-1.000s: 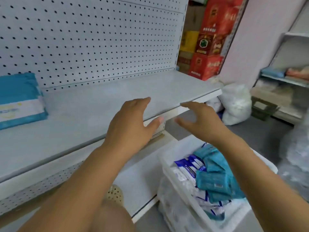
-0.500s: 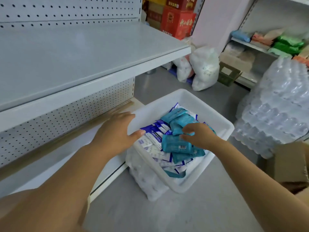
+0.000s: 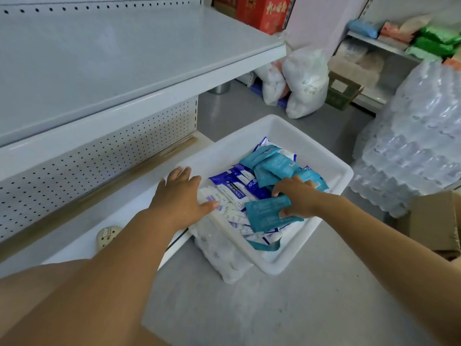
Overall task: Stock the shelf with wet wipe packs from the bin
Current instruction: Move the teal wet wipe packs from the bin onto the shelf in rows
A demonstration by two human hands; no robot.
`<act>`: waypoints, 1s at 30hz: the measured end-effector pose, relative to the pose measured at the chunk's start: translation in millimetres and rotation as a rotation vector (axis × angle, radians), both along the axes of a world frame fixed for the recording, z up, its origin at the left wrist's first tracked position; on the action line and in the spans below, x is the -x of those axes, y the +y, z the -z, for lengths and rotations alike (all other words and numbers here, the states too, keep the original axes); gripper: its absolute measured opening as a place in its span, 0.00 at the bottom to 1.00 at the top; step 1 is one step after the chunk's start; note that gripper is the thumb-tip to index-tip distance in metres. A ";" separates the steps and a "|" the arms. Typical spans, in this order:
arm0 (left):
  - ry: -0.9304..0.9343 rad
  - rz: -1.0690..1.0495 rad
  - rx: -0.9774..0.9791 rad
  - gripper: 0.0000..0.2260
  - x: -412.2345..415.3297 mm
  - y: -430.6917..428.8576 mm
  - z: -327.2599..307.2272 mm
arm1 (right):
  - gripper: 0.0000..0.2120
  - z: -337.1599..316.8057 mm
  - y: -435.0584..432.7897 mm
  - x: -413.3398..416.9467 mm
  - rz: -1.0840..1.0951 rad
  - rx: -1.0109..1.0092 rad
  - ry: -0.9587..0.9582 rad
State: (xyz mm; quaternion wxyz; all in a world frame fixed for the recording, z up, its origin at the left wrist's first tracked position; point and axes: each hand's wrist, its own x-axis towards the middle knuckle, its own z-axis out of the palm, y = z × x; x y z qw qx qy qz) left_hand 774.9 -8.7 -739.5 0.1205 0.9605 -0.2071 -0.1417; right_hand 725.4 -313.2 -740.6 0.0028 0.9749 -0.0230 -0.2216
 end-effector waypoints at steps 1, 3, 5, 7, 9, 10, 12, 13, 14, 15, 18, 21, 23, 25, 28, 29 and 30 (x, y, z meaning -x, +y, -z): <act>0.001 -0.002 -0.002 0.40 0.2 -0.3 -0.2 | 0.25 -1.1 0.3 0.2 -0.008 -0.004 0.007; 0.000 -0.007 -0.003 0.40 1.2 -0.9 -0.8 | 0.26 -3.2 3.6 0.3 -0.017 -0.001 0.033; 0.001 -0.011 0.008 0.39 2.9 -0.9 -1.0 | 0.29 -5.1 7.5 -0.1 -0.041 0.037 0.067; 0.006 -0.018 0.031 0.39 4.7 0.5 -0.8 | 0.31 -7.8 11.0 -1.3 -0.073 0.094 0.087; 0.009 -0.029 0.076 0.38 5.6 2.8 -1.4 | 0.31 -10.8 12.6 -2.7 -0.088 0.118 0.102; 0.010 -0.042 0.116 0.38 6.7 4.0 -2.6 | 0.30 -12.7 12.9 -2.9 -0.087 0.103 0.104; 0.019 -0.090 0.246 0.36 10.6 7.2 -8.0 | 0.26 -17.0 13.3 -1.8 -0.069 0.027 0.081; 0.034 -0.124 0.330 0.35 12.5 7.7 -12.5 | 0.23 -20.8 12.6 -1.0 -0.051 -0.021 0.058; 0.053 -0.167 0.413 0.34 13.9 8.0 -18.6 | 0.21 -26.2 11.6 -0.9 -0.026 -0.067 0.021; 0.066 -0.212 0.487 0.32 16.1 8.5 -27.0 | 0.18 -33.8 12.0 -1.0 0.008 -0.115 -0.023; 0.087 -0.329 0.677 0.28 20.1 10.5 -51.3 | 0.17 -63.5 19.6 -1.1 0.154 -0.352 -0.137; 0.142 -0.416 0.874 0.25 23.0 19.9 -75.7 | 0.16 -92.9 46.7 1.8 0.273 -0.774 -0.224; 0.223 -0.460 0.941 0.26 21.8 31.3 -95.5 | 0.18 -111.9 76.3 1.2 0.304 -1.050 -0.243; 0.349 -0.459 1.066 0.26 19.8 44.1 -116.7 | 0.20 -130.7 111.0 -2.1 0.341 -1.323 -0.257; 0.473 -0.444 1.304 0.19 24.5 66.1 -152.2 | 0.21 -155.7 165.8 -13.0 0.317 -1.607 -0.280; 0.444 -0.456 1.348 0.17 28.4 75.5 -163.1 | 0.22 -161.8 184.3 -18.0 0.292 -1.637 -0.297; 0.398 -0.473 1.389 0.16 32.0 86.7 -171.8 | 0.23 -167.5 203.0 -22.9 0.260 -1.643 -0.319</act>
